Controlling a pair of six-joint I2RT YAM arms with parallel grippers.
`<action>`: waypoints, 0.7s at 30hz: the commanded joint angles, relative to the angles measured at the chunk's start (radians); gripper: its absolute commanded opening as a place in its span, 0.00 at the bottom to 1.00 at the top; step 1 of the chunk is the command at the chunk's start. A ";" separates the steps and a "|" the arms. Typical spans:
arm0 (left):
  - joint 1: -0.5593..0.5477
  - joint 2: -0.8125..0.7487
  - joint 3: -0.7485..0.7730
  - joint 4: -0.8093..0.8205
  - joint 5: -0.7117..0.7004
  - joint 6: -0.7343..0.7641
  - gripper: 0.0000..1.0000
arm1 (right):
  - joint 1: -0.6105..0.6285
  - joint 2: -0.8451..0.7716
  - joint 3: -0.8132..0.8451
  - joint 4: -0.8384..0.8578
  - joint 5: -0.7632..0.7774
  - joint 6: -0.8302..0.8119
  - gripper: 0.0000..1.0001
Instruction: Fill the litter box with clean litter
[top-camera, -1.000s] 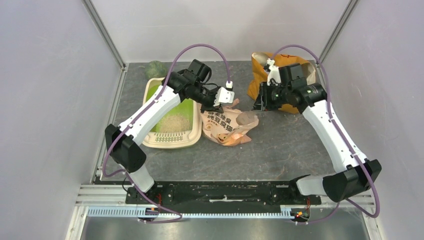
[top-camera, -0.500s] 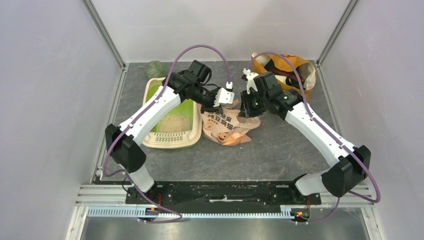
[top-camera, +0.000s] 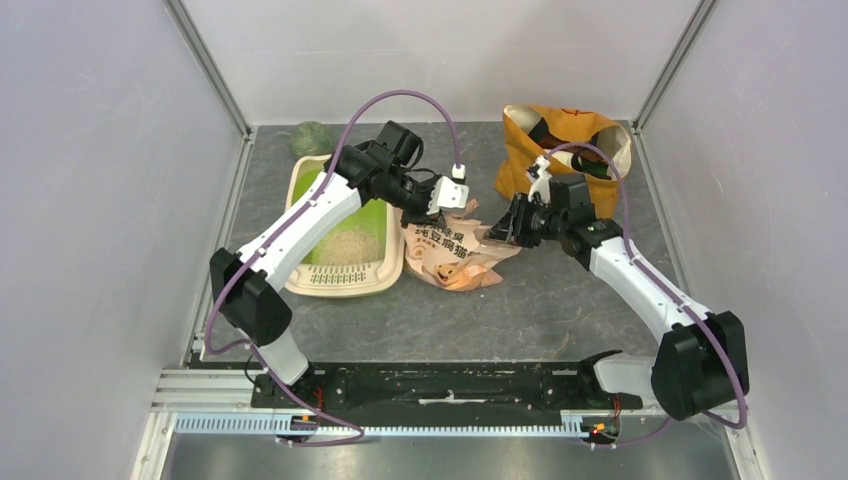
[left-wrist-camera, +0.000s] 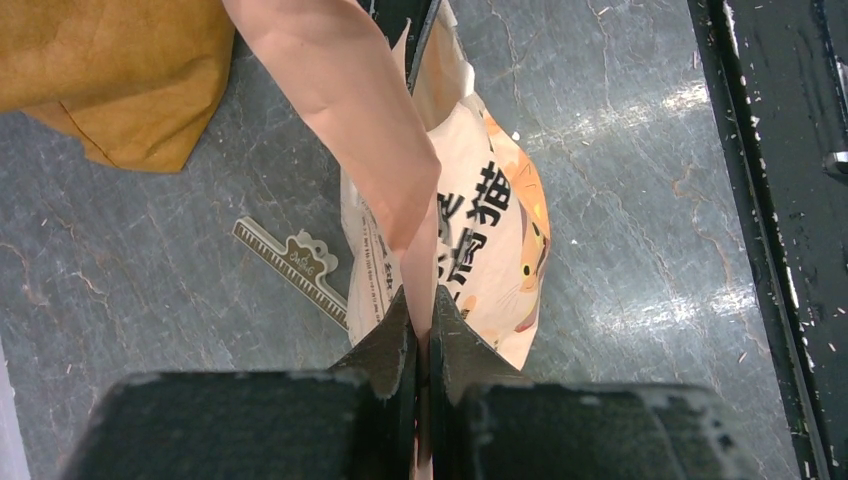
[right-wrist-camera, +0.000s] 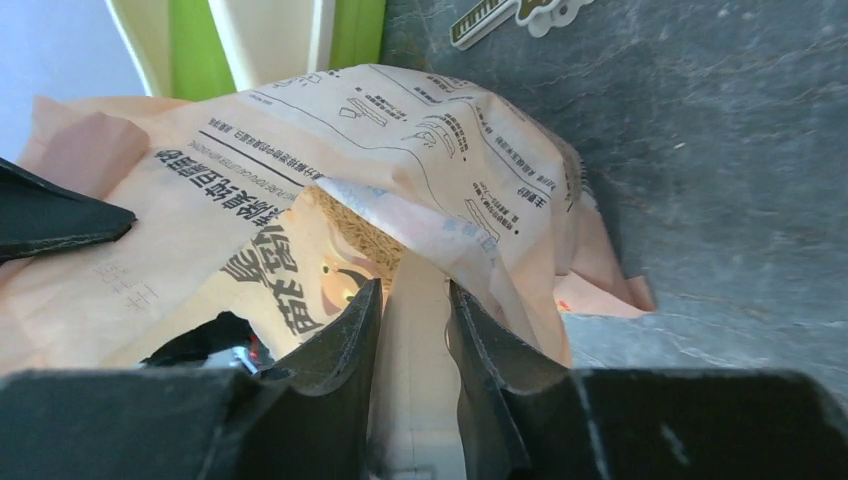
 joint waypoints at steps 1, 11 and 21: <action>-0.005 -0.044 -0.007 -0.028 0.013 -0.007 0.02 | -0.024 -0.017 -0.140 0.258 -0.120 0.229 0.00; -0.005 -0.042 -0.002 -0.028 0.015 -0.005 0.02 | -0.035 0.033 -0.284 0.678 -0.162 0.529 0.00; -0.005 -0.040 0.001 -0.028 0.016 -0.001 0.02 | -0.182 -0.126 -0.291 0.672 -0.306 0.677 0.00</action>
